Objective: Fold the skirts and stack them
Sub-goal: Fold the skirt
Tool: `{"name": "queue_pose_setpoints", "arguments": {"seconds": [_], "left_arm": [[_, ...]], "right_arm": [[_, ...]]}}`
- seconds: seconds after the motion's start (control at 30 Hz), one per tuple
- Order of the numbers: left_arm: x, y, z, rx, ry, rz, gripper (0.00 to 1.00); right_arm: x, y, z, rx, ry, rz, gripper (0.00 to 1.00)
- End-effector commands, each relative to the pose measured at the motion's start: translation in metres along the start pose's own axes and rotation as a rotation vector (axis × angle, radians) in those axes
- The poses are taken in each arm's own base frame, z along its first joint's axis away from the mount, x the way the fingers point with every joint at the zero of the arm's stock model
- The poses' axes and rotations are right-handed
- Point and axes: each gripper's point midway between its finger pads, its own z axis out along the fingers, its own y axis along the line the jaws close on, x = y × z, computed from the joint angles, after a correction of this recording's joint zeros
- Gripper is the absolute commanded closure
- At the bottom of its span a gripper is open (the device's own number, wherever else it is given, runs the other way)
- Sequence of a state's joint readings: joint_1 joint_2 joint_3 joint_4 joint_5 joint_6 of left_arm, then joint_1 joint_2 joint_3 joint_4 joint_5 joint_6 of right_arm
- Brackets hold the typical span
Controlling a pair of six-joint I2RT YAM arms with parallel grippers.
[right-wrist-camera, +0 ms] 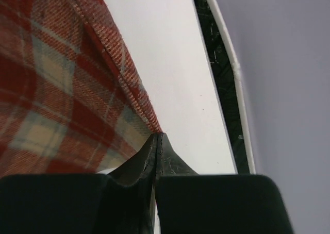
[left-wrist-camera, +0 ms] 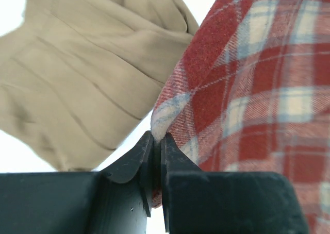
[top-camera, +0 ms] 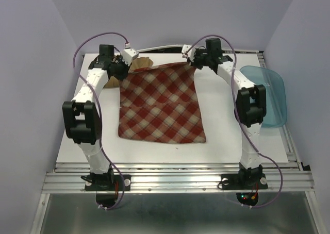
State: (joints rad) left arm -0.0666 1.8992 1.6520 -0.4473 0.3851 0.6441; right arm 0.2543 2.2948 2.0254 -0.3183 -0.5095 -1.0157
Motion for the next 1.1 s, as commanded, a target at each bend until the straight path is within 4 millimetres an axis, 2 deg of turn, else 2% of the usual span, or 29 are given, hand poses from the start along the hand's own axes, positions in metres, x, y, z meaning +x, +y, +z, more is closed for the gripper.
{"name": "queue_pose_setpoints", "arguments": {"seconds": [0.0,0.03,0.07,0.13,0.17,0.2,0.23,0.27,0.3,0.33,0.37,0.4,0.47,0.5,0.53,0.57,0.6,0.67,0.7,0.73,0.77,0.8,0.93,0.97,1.0,1.03,1.07], "left_arm": [[-0.017,-0.001,-0.058,-0.082,-0.068,0.15,1.0],[-0.005,-0.012,-0.066,-0.076,-0.054,0.17,1.0],[0.002,-0.018,-0.07,-0.07,-0.045,0.192,1.0],[0.02,-0.029,-0.075,-0.058,-0.019,0.255,1.0],[0.04,-0.043,-0.079,-0.043,0.007,0.269,1.0],[0.05,-0.049,-0.081,-0.035,0.018,0.286,1.0],[0.07,-0.063,-0.084,-0.012,0.042,0.317,1.0],[0.08,-0.069,-0.085,-0.002,0.05,0.335,1.0],[0.089,-0.076,-0.086,0.006,0.058,0.355,1.0],[0.116,-0.092,-0.082,0.046,0.095,0.385,1.0],[0.119,-0.097,-0.09,0.027,0.079,0.415,1.0],[0.149,-0.113,-0.086,0.072,0.118,0.45,1.0],[0.162,-0.119,-0.093,0.036,0.116,0.501,1.0],[0.167,-0.12,-0.091,0.02,0.111,0.523,1.0],[0.175,-0.124,-0.09,0.019,0.12,0.54,1.0],[0.19,-0.131,-0.087,0.015,0.145,0.563,1.0],[0.196,-0.134,-0.085,0.019,0.16,0.572,1.0],[0.209,-0.136,-0.079,0.014,0.204,0.551,1.0],[0.21,-0.136,-0.076,0.013,0.213,0.525,1.0],[0.21,-0.135,-0.072,0.023,0.233,0.5,1.0],[0.209,-0.134,-0.07,0.026,0.244,0.474,1.0],[0.212,-0.137,-0.069,0.049,0.262,0.435,1.0],[0.194,-0.139,-0.057,0.092,0.253,0.35,1.0],[0.182,-0.136,-0.053,0.094,0.236,0.339,1.0],[0.175,-0.134,-0.051,0.087,0.228,0.329,1.0],[0.168,-0.134,-0.048,0.086,0.219,0.324,1.0],[0.155,-0.13,-0.043,0.073,0.21,0.31,1.0]], "right_arm": [[-0.056,-0.03,-0.086,0.075,-0.031,-0.025,0.99],[-0.059,-0.014,-0.102,0.053,-0.024,-0.009,0.99],[-0.065,0.0,-0.109,0.027,-0.025,-0.01,0.99],[-0.064,0.036,-0.121,-0.053,0.001,-0.011,0.99],[-0.082,0.05,-0.138,-0.06,-0.016,-0.033,0.99],[-0.062,0.089,-0.136,-0.131,0.027,0.002,0.99],[-0.065,0.112,-0.138,-0.163,0.03,0.013,0.99],[-0.055,0.145,-0.147,-0.207,0.054,0.033,0.99],[-0.07,0.145,-0.151,-0.193,0.033,0.019,0.99],[-0.049,0.182,-0.151,-0.24,0.088,0.081,0.99],[-0.053,0.206,-0.152,-0.281,0.086,0.083,0.99],[-0.046,0.234,-0.159,-0.306,0.111,0.143,0.99],[-0.046,0.263,-0.164,-0.334,0.117,0.165,0.99],[-0.055,0.28,-0.162,-0.353,0.096,0.158,0.99],[-0.056,0.288,-0.165,-0.344,0.101,0.171,0.99],[-0.043,0.309,-0.167,-0.373,0.133,0.182,0.99],[-0.043,0.312,-0.163,-0.363,0.128,0.188,0.99],[-0.022,0.32,-0.155,-0.346,0.199,0.235,0.99],[-0.013,0.315,-0.151,-0.315,0.244,0.237,0.99],[-0.002,0.319,-0.143,-0.32,0.291,0.256,0.99],[0.001,0.316,-0.139,-0.311,0.308,0.254,0.99],[-0.001,0.307,-0.134,-0.286,0.308,0.249,0.99],[0.009,0.274,-0.119,-0.184,0.333,0.289,0.99],[0.019,0.259,-0.119,-0.152,0.347,0.312,0.99],[0.029,0.253,-0.115,-0.144,0.367,0.323,0.99],[0.028,0.231,-0.112,-0.104,0.356,0.326,0.99],[0.033,0.218,-0.111,-0.081,0.359,0.337,0.99]]}}
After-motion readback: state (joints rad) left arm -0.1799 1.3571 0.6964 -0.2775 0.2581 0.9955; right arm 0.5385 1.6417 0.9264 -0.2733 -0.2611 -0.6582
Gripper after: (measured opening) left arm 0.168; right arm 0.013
